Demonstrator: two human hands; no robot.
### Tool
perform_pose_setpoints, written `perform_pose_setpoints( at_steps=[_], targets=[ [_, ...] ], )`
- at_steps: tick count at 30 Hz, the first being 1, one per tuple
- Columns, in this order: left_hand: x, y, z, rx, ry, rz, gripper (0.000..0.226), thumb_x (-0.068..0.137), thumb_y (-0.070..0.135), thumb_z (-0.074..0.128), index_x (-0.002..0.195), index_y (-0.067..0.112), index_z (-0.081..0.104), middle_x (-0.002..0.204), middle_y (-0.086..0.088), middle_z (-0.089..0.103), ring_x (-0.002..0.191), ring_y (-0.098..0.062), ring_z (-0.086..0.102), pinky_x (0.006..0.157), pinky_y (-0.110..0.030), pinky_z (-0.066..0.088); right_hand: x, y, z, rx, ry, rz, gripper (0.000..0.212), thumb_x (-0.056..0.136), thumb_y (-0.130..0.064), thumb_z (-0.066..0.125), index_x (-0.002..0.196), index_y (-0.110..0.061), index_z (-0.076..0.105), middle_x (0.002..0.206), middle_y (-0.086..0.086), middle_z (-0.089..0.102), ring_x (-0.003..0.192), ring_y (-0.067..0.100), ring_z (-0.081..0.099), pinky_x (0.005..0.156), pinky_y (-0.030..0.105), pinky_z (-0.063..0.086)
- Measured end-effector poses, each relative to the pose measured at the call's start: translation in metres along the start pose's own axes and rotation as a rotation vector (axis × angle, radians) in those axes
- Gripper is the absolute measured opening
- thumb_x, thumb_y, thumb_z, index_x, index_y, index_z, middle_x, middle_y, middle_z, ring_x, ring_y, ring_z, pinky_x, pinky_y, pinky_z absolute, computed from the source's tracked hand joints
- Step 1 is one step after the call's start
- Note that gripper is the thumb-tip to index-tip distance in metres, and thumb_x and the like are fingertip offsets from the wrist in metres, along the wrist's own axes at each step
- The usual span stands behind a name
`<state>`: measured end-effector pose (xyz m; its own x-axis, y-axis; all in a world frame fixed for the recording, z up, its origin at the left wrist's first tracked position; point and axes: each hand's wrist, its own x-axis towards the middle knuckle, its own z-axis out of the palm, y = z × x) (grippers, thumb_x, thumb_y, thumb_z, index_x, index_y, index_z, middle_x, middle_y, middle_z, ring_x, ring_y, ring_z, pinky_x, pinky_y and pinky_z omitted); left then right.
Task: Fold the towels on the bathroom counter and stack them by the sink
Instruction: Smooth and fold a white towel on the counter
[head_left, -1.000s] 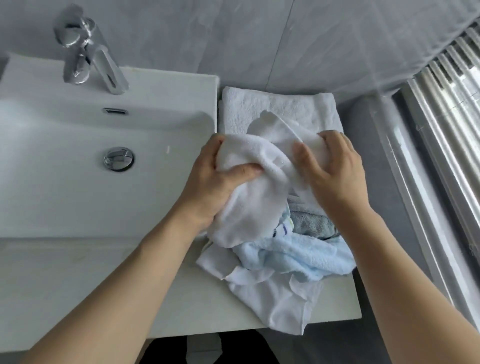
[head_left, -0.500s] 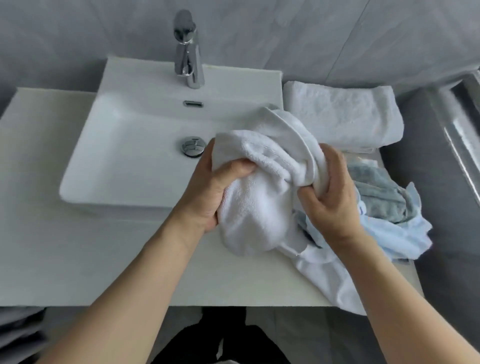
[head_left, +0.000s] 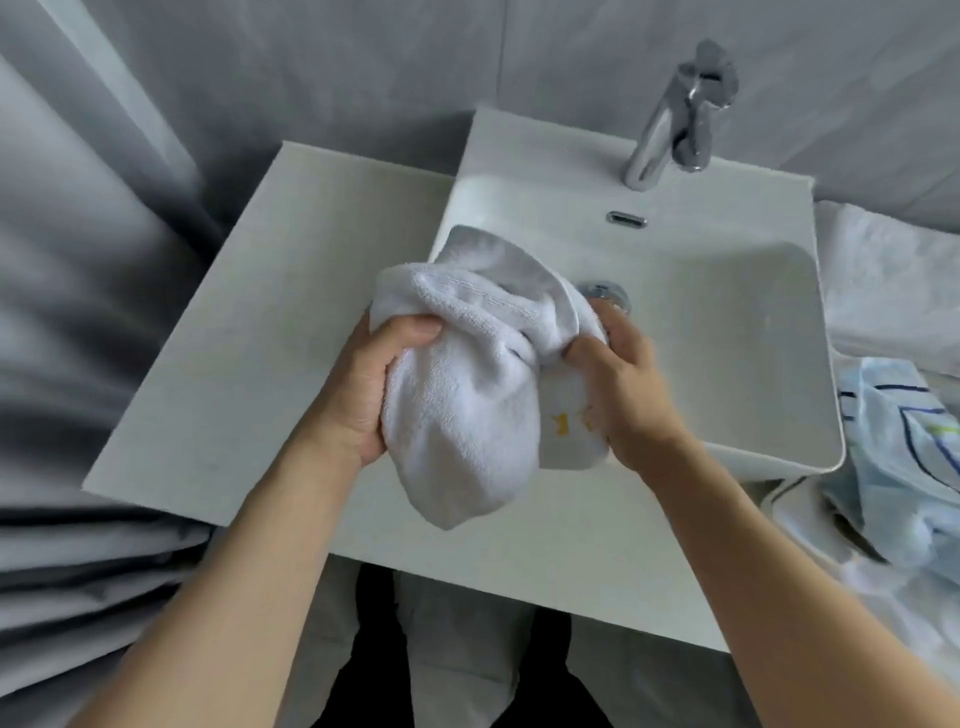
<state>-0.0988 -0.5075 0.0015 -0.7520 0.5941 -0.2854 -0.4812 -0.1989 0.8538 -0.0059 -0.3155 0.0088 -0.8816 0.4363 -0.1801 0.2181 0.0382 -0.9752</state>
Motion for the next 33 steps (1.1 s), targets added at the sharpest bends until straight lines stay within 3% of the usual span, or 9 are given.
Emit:
perform_pose_setpoints(
  at_steps=[9,13,15,19,25,27,29,31,33],
  targets=[
    [-0.007,0.052,-0.141,0.193,0.3,0.098,0.052,0.077,0.03,0.069,0.123,0.006,0.06,0.124,-0.022,0.064,0.115,-0.034,0.063,0.102,-0.057,0.046,0.039,0.0,0.168,0.154,-0.228,0.242,0.042,0.067,-0.02,0.05,0.108,-0.018,0.06,0.09,-0.002,0.066,0.077,0.015,0.064,0.064,0.029,0.05],
    [-0.014,0.053,-0.182,0.354,0.561,0.143,0.038,0.064,0.043,0.077,0.099,0.037,0.064,0.116,0.0,0.066,0.101,-0.012,0.068,0.08,-0.038,0.058,0.056,0.013,0.207,0.048,-0.301,0.313,0.055,0.064,-0.024,0.055,0.118,-0.029,0.045,0.104,-0.005,0.061,0.081,0.008,0.066,0.057,0.023,0.051],
    [-0.011,0.053,-0.209,0.654,0.596,0.029,0.038,0.059,0.055,0.073,0.093,0.045,0.058,0.115,0.01,0.055,0.097,-0.004,0.063,0.075,-0.031,0.055,0.066,0.024,0.224,-0.036,-0.268,0.361,0.065,0.062,-0.027,0.057,0.125,-0.028,0.037,0.111,-0.003,0.057,0.09,0.013,0.063,0.063,0.027,0.052],
    [0.017,0.048,-0.253,1.327,0.374,-0.284,0.039,0.073,0.051,0.055,0.103,0.029,0.048,0.115,0.01,0.037,0.102,-0.02,0.043,0.104,-0.047,0.035,0.083,0.054,0.239,-0.204,-0.134,0.453,0.065,0.076,-0.021,0.068,0.133,-0.024,0.037,0.121,0.002,0.054,0.104,0.022,0.059,0.09,0.043,0.053],
    [0.09,0.044,-0.262,1.193,0.055,-0.342,0.059,0.085,0.057,0.053,0.139,0.042,0.037,0.147,0.012,0.039,0.128,-0.015,0.044,0.093,-0.033,0.038,0.105,0.074,0.239,-0.294,-0.128,0.571,0.092,0.056,-0.026,0.068,0.143,-0.027,0.037,0.132,0.002,0.045,0.109,0.023,0.057,0.09,0.038,0.051],
    [0.102,0.037,-0.268,1.259,-0.113,-0.436,0.043,0.083,0.054,0.062,0.122,0.035,0.056,0.129,0.008,0.054,0.115,-0.017,0.055,0.089,-0.032,0.045,0.111,0.074,0.238,-0.412,-0.13,0.538,0.087,0.066,-0.024,0.073,0.144,-0.03,0.036,0.13,0.0,0.035,0.107,0.019,0.054,0.093,0.036,0.049],
    [0.103,0.031,-0.276,1.331,-0.159,-0.38,0.017,0.084,0.038,0.063,0.085,0.021,0.062,0.089,0.003,0.063,0.082,-0.018,0.061,0.064,-0.029,0.044,0.117,0.07,0.241,-0.678,-0.05,0.293,0.073,0.074,-0.023,0.071,0.14,-0.033,0.041,0.124,-0.006,0.032,0.105,0.016,0.049,0.098,0.03,0.041],
    [0.101,0.033,-0.288,1.412,-0.01,-0.259,0.025,0.084,0.028,0.058,0.07,0.009,0.057,0.07,-0.005,0.057,0.062,-0.02,0.054,0.052,-0.031,0.036,0.124,0.065,0.249,-0.958,0.114,0.028,0.069,0.075,-0.024,0.069,0.138,-0.033,0.042,0.125,-0.003,0.034,0.113,0.023,0.044,0.096,0.031,0.031],
    [0.098,0.04,-0.3,1.489,0.106,-0.164,0.024,0.082,0.024,0.057,0.067,0.004,0.054,0.077,-0.006,0.053,0.065,-0.023,0.053,0.053,-0.034,0.039,0.131,0.066,0.259,-1.033,0.245,-0.017,0.074,0.077,-0.027,0.07,0.142,-0.029,0.035,0.135,0.004,0.033,0.118,0.029,0.042,0.098,0.038,0.033]
  ],
)
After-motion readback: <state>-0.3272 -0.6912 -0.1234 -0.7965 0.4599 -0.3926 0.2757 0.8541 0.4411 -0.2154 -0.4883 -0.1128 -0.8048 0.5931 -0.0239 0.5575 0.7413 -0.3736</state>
